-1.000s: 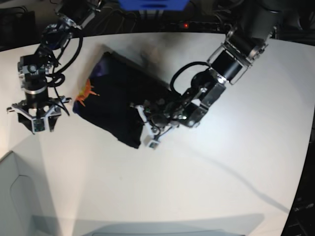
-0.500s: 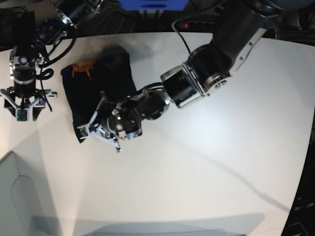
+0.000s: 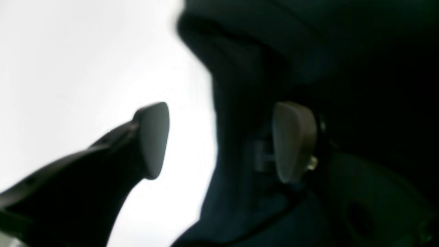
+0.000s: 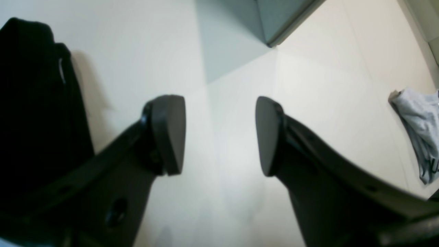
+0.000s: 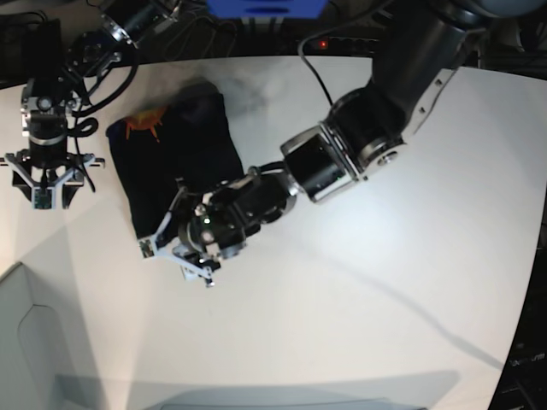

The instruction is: Fold the T-shirt properly

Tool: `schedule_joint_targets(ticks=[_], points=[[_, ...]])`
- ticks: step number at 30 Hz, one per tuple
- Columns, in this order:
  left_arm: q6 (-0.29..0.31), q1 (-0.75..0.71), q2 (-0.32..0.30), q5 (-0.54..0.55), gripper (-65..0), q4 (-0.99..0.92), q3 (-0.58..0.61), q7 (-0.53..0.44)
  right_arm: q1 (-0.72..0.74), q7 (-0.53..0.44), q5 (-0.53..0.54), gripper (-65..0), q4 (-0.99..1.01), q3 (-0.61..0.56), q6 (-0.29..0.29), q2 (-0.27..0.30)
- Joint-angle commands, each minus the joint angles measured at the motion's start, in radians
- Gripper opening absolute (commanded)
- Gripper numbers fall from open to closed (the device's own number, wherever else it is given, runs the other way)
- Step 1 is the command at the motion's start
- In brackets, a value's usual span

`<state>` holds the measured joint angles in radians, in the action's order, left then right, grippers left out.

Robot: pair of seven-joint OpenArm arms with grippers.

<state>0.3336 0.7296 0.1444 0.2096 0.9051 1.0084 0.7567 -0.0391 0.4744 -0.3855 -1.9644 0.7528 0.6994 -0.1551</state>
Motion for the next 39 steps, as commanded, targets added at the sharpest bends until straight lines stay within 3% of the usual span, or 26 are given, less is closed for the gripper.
schedule_joint_targets(ticks=[1,5,9,14,17,20,26,35,39], points=[[-0.006,0.046,0.013,0.001,-19.5,0.029,-0.010,-0.016,0.008,-0.024,0.012,-31.8,-0.019,0.001,-0.001,0.005],[-0.006,0.071,-0.033,0.001,-19.5,0.187,-0.056,-0.003,-0.018,-0.024,0.012,-31.8,-0.014,0.000,-0.001,0.004],[-0.006,0.017,-0.171,0.001,-19.5,0.412,-0.228,0.079,-0.049,-0.024,0.012,-32.0,-0.011,-0.002,-0.001,-0.002],[-0.006,-0.238,-0.391,0.006,-19.6,0.716,-0.623,0.180,-0.069,-0.022,0.012,-32.3,0.035,0.029,-0.001,-0.002],[-0.006,-0.473,-0.463,0.009,-19.6,0.849,-0.920,0.195,-0.081,-0.022,0.013,-34.0,0.093,0.049,-0.001,-0.002],[0.000,-0.667,-0.475,0.011,-19.6,0.903,-1.143,0.189,-0.109,-0.022,0.016,-36.9,0.139,0.046,-0.001,-0.002],[-0.004,-0.907,-0.460,0.011,-19.6,0.919,-1.448,0.189,-0.183,-0.026,0.176,-37.9,0.167,0.030,-0.001,-0.002],[0.000,-1.119,-0.398,0.012,-19.6,0.998,-1.661,0.189,-0.315,-0.032,0.216,-38.0,0.159,-0.128,-0.001,-0.002],[0.002,-1.177,-0.354,0.012,-19.7,1.044,-1.717,0.189,-0.313,-0.032,0.216,-38.0,0.159,-0.097,-0.001,-0.002]])
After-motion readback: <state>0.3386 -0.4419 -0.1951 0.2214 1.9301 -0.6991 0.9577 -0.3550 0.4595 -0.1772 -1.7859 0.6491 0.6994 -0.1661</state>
